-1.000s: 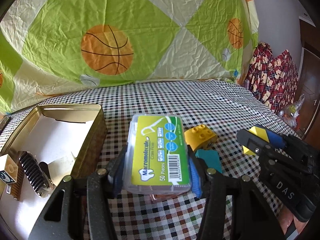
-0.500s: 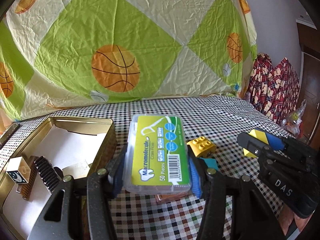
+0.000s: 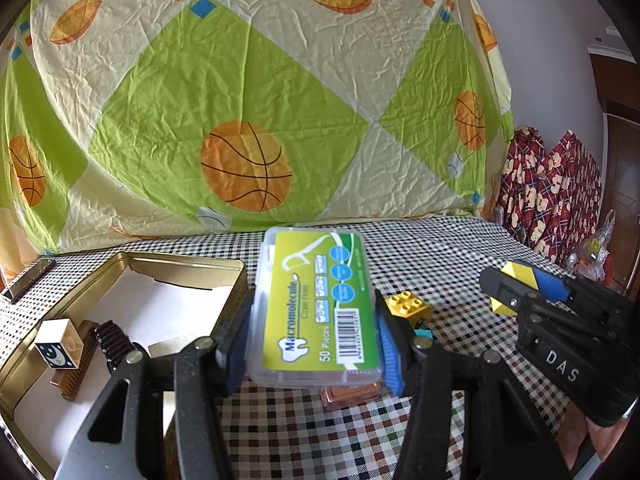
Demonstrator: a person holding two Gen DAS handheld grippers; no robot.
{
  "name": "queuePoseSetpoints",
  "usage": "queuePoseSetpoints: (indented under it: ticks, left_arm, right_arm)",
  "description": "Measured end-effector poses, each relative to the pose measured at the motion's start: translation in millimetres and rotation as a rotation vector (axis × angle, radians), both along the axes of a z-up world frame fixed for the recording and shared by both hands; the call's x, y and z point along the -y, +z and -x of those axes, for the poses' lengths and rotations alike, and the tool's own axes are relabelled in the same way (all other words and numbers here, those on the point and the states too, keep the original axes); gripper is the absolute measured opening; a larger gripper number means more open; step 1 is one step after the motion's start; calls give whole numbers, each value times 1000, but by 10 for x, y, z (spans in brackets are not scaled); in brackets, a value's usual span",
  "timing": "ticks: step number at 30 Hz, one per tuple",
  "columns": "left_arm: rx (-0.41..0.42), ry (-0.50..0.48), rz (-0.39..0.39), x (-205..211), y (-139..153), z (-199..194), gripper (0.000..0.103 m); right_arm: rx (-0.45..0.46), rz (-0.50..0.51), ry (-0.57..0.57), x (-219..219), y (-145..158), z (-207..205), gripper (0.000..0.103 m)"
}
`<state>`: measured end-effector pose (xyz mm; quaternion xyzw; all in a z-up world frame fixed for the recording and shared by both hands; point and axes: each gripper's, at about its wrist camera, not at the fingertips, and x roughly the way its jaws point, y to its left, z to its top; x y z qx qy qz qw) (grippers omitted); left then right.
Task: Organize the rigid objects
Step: 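Carry the floss box and yellow sponge block toward the gold tin with both tools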
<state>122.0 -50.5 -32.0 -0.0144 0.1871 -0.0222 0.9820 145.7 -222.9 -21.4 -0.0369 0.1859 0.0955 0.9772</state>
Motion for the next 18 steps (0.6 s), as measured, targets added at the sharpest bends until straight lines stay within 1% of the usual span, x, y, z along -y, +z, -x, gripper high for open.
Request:
queuePoseSetpoints:
  ticks: [11,18]
  left_arm:
    - [51,19,-3,-24,33,122,53]
    - [71,20,0,-57,47,193,53]
  right_arm:
    - [27,-2,-12,12,17,55,39]
    - [73,-10,-9,-5,51,144,39]
